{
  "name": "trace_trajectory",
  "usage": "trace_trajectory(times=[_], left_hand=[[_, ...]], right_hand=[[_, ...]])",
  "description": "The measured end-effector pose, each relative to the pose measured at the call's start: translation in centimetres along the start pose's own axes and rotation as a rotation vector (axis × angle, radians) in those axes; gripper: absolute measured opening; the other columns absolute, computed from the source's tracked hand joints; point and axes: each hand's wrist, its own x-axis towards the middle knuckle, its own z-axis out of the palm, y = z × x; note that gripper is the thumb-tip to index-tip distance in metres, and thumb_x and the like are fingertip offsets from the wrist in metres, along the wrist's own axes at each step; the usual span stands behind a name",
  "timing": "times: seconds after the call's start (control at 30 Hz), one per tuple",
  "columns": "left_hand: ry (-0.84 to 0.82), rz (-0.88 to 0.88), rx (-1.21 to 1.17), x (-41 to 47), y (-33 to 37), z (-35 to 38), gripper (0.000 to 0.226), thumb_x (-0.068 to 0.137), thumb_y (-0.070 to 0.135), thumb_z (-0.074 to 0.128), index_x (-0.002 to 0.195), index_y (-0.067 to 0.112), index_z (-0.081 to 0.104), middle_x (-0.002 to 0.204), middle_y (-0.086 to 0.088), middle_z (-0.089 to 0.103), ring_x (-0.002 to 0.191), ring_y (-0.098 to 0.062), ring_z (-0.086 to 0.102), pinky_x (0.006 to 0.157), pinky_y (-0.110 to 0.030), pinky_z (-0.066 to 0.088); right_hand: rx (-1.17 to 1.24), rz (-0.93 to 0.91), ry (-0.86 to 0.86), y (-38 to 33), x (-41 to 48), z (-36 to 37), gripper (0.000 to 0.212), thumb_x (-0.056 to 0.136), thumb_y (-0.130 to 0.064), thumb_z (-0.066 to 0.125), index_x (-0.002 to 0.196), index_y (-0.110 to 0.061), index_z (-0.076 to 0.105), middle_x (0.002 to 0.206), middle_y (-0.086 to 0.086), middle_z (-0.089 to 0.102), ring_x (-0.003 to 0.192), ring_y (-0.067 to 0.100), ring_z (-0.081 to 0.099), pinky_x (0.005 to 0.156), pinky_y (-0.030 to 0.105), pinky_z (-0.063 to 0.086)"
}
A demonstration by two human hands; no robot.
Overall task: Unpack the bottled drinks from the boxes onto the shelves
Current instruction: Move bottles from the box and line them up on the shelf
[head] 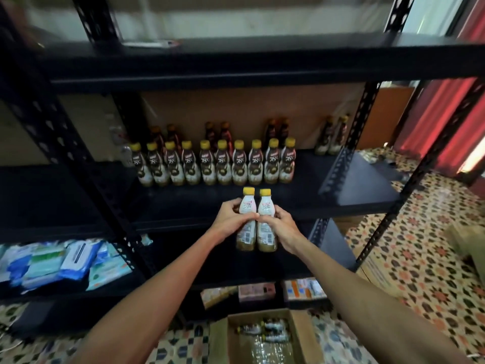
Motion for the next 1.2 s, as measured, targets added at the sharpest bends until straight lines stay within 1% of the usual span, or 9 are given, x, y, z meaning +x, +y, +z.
trace_trajectory(times=[0.27, 0.4, 0.5, 0.67, 0.77, 0.87, 1.03, 1.1, 1.2], left_hand=[[0.111, 0.158, 0.014, 4.3, 3.6, -1.1, 0.041, 0.072, 0.02, 0.089, 0.107, 0.026, 0.067, 0.1, 0.008, 0.075, 0.094, 0.0, 0.069, 0.083, -0.02, 0.053], [0.111, 0.162, 0.088, 6.4, 3.5, -1.3, 0.061, 0.07, 0.025, 0.091, 0.123, 0.019, 0.06, 0.11, 0.016, 0.068, 0.102, 0.006, 0.063, 0.079, -0.005, 0.045], [0.096, 0.15, 0.104, 7.5, 3.1, -1.3, 0.056, 0.074, 0.018, 0.088, 0.121, 0.02, 0.057, 0.109, 0.019, 0.065, 0.099, 0.012, 0.06, 0.077, -0.001, 0.044], [0.075, 0.149, 0.067, 8.9, 2.6, -1.3, 0.062, 0.074, 0.016, 0.087, 0.127, 0.022, 0.055, 0.112, 0.016, 0.066, 0.108, 0.0, 0.062, 0.079, -0.005, 0.047], [0.02, 0.147, 0.108, 9.3, 3.0, -2.0, 0.075, 0.071, 0.026, 0.09, 0.132, 0.029, 0.047, 0.121, 0.013, 0.063, 0.113, -0.004, 0.061, 0.089, -0.014, 0.048], [-0.003, 0.217, 0.266, 9.8, 5.4, -3.9, 0.076, 0.075, 0.035, 0.085, 0.14, 0.032, 0.045, 0.133, 0.01, 0.054, 0.12, -0.008, 0.053, 0.097, -0.029, 0.047], [-0.304, 0.193, 0.681, 11.3, 11.3, -6.5, 0.047, 0.091, 0.009, 0.067, 0.116, 0.049, 0.062, 0.149, -0.002, 0.047, 0.134, -0.022, 0.047, 0.108, -0.042, 0.044], [-0.308, 0.18, 0.828, 11.7, 12.4, -6.3, 0.041, 0.093, 0.008, 0.064, 0.12, 0.039, 0.066, 0.145, -0.011, 0.049, 0.134, -0.03, 0.046, 0.107, -0.04, 0.044], [-0.25, 0.181, 0.898, 12.2, 13.1, -5.7, 0.027, 0.087, 0.022, 0.075, 0.113, 0.021, 0.07, 0.116, -0.004, 0.063, 0.113, -0.026, 0.06, 0.087, -0.032, 0.05]], right_hand=[[-0.131, -0.242, 0.103, -5.2, 3.4, -0.4, 0.035, 0.081, -0.025, 0.084, 0.113, -0.027, 0.068, 0.105, -0.007, 0.075, 0.097, 0.009, 0.072, 0.081, 0.023, 0.057], [-0.302, -0.302, 0.153, -5.7, 5.7, -1.0, 0.041, 0.077, -0.029, 0.088, 0.111, -0.03, 0.065, 0.103, -0.018, 0.069, 0.096, -0.003, 0.063, 0.078, 0.013, 0.048], [-0.345, -0.305, 0.138, -5.3, 7.3, -1.1, 0.046, 0.078, -0.027, 0.087, 0.119, -0.024, 0.065, 0.109, -0.013, 0.07, 0.103, 0.003, 0.065, 0.077, 0.008, 0.046], [-0.393, -0.286, 0.063, -5.3, 9.2, -1.5, 0.056, 0.08, -0.029, 0.086, 0.129, -0.025, 0.061, 0.121, -0.011, 0.069, 0.114, 0.007, 0.064, 0.094, 0.023, 0.053], [-0.412, -0.302, -0.009, -6.6, 9.2, -1.9, 0.066, 0.076, -0.019, 0.088, 0.132, -0.026, 0.054, 0.121, -0.013, 0.066, 0.111, 0.001, 0.062, 0.082, 0.009, 0.049], [-0.471, -0.337, 0.003, -8.5, 9.3, -2.5, 0.077, 0.074, -0.028, 0.09, 0.139, -0.027, 0.051, 0.127, -0.012, 0.061, 0.115, 0.003, 0.057, 0.092, 0.016, 0.045], [-0.751, -0.371, -0.035, -12.6, 9.7, -2.3, 0.045, 0.083, -0.031, 0.083, 0.124, -0.027, 0.065, 0.121, -0.007, 0.064, 0.11, 0.012, 0.06, 0.092, 0.027, 0.05], [-0.871, -0.359, -0.031, -13.5, 9.9, -1.9, 0.037, 0.086, -0.025, 0.081, 0.12, -0.024, 0.067, 0.117, -0.003, 0.066, 0.108, 0.015, 0.062, 0.092, 0.029, 0.049], [-0.945, -0.329, 0.004, -13.9, 10.2, -1.9, 0.033, 0.086, -0.02, 0.08, 0.116, -0.024, 0.068, 0.107, -0.002, 0.066, 0.102, 0.016, 0.063, 0.082, 0.026, 0.046]])
